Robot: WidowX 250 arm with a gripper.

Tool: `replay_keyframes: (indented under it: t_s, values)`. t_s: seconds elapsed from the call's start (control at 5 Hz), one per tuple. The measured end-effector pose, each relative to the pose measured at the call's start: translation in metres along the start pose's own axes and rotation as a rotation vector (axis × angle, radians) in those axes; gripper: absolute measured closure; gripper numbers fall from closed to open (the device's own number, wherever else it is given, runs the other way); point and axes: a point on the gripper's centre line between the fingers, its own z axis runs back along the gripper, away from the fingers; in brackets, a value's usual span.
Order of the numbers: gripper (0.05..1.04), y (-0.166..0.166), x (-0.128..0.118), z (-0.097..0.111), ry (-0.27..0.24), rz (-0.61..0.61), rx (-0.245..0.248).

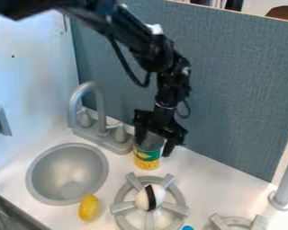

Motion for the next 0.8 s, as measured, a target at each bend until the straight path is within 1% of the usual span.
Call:
replay_keyframes:
  t_s: [0.2,0.4,0.6,0.8]
  values:
    - [0.083,0.004,-0.032,0.001,0.050,-0.058,-0.023]
    - [0.083,0.025,-0.060,-0.015,0.150,-0.075,-0.039]
    - [0.083,0.055,-0.094,-0.038,0.213,-0.005,-0.024]
    - [0.083,0.066,-0.107,-0.035,0.169,-0.009,-0.013]
